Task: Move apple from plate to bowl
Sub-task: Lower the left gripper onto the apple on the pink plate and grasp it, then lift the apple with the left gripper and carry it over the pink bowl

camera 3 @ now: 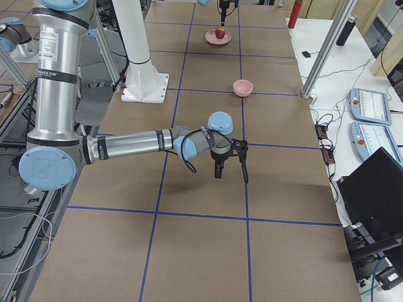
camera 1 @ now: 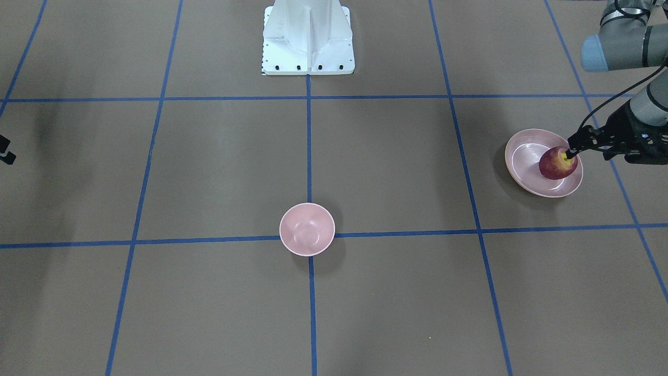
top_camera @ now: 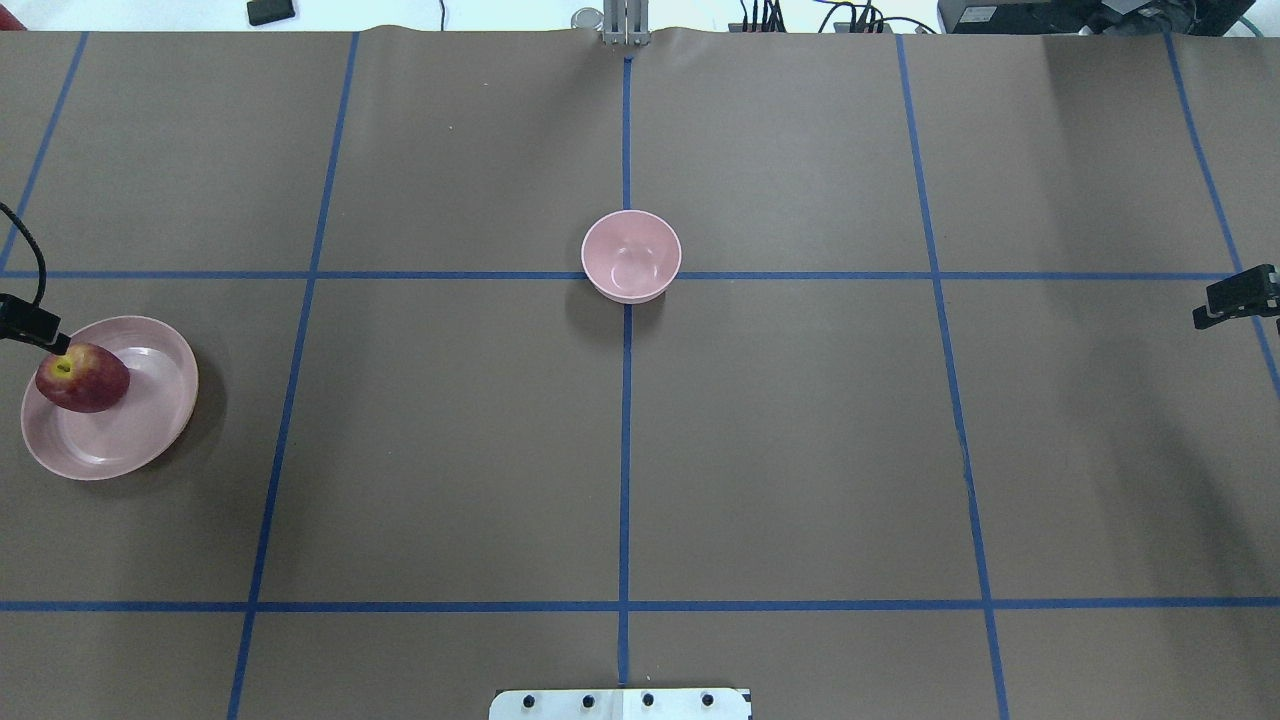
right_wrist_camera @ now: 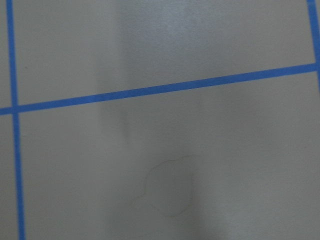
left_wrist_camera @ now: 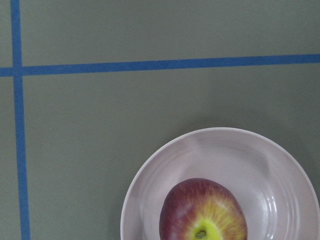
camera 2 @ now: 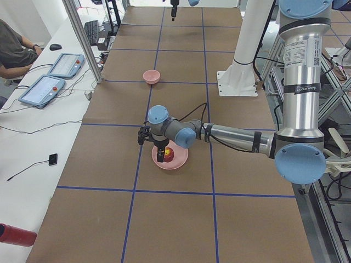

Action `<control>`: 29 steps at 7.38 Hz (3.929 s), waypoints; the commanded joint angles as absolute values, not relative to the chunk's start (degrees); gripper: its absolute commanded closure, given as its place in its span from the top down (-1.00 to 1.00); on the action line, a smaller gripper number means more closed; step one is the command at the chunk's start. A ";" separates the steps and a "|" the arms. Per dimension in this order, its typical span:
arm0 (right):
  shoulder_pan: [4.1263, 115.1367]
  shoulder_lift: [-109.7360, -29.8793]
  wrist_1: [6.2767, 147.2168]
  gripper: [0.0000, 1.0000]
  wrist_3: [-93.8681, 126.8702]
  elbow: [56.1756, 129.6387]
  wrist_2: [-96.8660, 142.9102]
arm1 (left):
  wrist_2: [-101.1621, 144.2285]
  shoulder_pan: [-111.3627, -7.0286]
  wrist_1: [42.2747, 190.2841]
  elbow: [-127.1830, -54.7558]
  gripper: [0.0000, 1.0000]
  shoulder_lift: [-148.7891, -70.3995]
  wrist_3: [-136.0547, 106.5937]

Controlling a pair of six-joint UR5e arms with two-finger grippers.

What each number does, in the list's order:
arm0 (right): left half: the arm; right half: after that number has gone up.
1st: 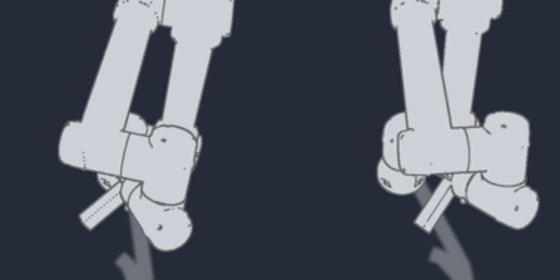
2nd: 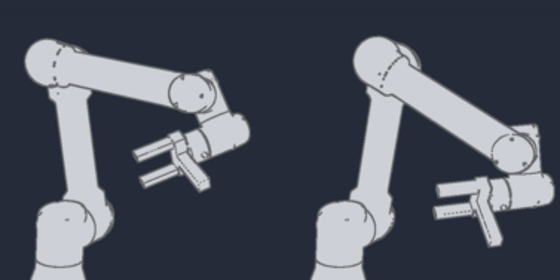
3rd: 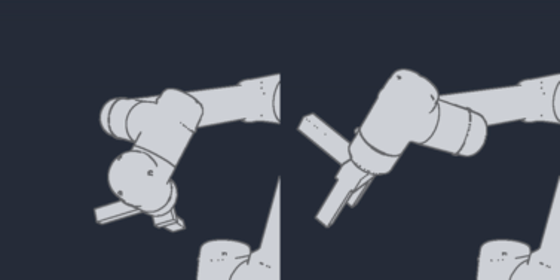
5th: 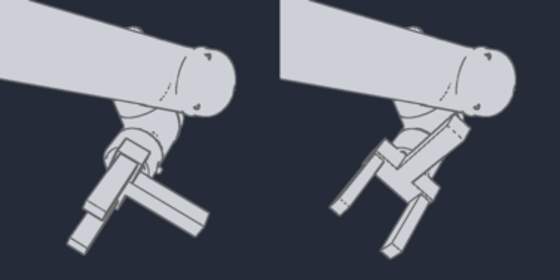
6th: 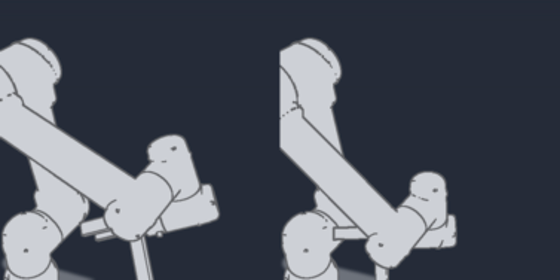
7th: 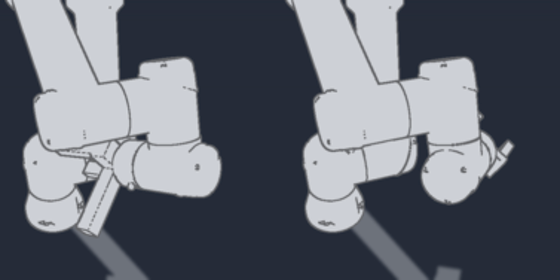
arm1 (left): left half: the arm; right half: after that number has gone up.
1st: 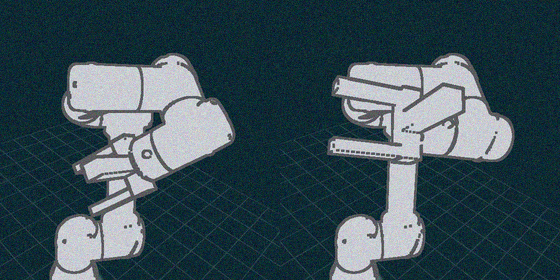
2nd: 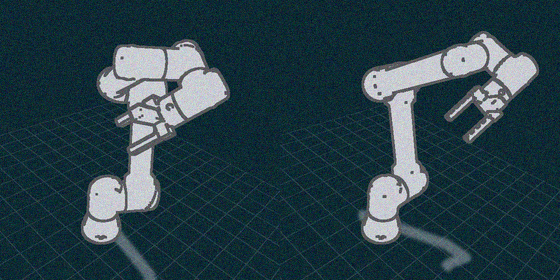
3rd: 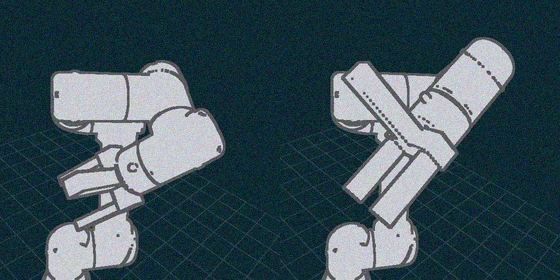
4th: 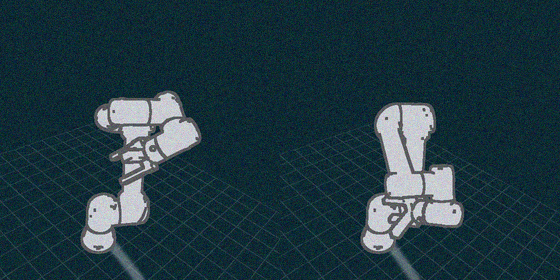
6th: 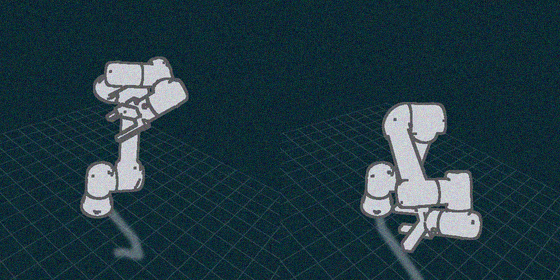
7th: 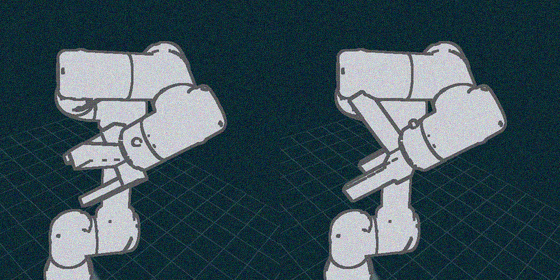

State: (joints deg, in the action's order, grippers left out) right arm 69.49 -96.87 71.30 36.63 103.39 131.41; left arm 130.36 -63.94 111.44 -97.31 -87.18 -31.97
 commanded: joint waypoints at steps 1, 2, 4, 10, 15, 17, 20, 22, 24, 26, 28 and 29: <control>69.35 -96.86 71.54 1.00 35.68 103.01 130.87 | 130.34 -62.33 111.89 -96.86 0.96 -87.45 -32.25; 69.35 -96.77 71.54 1.00 35.86 102.92 130.87 | 130.25 -60.40 111.97 -96.86 0.96 -87.89 -36.78; 69.35 -96.07 72.33 1.00 36.04 102.75 130.87 | 126.14 -57.31 111.89 -96.77 0.96 -88.16 -37.88; 69.35 -95.98 72.60 1.00 36.12 102.66 130.96 | 126.30 -56.78 112.15 -94.13 0.94 -88.68 -37.88; 69.35 -95.89 72.69 1.00 36.21 102.74 131.48 | 131.35 -56.51 110.58 -97.79 -1.00 -90.52 -38.06; 69.35 -96.15 72.69 1.00 36.30 103.09 131.57 | 135.79 -56.87 98.34 -104.73 -1.00 -97.86 -41.02; 69.35 -95.98 72.69 1.00 36.30 102.75 131.49 | 132.83 -52.68 89.21 -105.30 -1.00 -116.06 -47.80; 69.35 -95.98 72.69 1.00 36.30 102.66 131.31 | 130.26 -48.63 89.99 -98.13 -1.00 -126.60 -55.15; 69.35 -95.98 72.69 1.00 36.30 102.39 131.13 | 125.52 -44.05 96.18 -87.43 -1.00 -137.32 -60.62; 69.35 -95.89 72.69 1.00 36.39 102.30 131.31 | 119.72 -41.05 112.28 -72.52 -1.00 -145.48 -70.00; 69.35 -95.71 72.69 1.00 36.56 102.13 131.13 | 119.27 -40.87 111.80 -65.31 -1.00 -151.43 -69.79; 69.26 -95.71 72.69 1.00 36.56 102.13 131.05 | 119.18 -40.96 111.62 -64.17 -1.00 -151.26 -66.74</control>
State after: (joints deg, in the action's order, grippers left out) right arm 69.32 -95.77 72.68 36.54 102.18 131.17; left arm 119.47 -40.97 111.47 -66.43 -150.33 -68.82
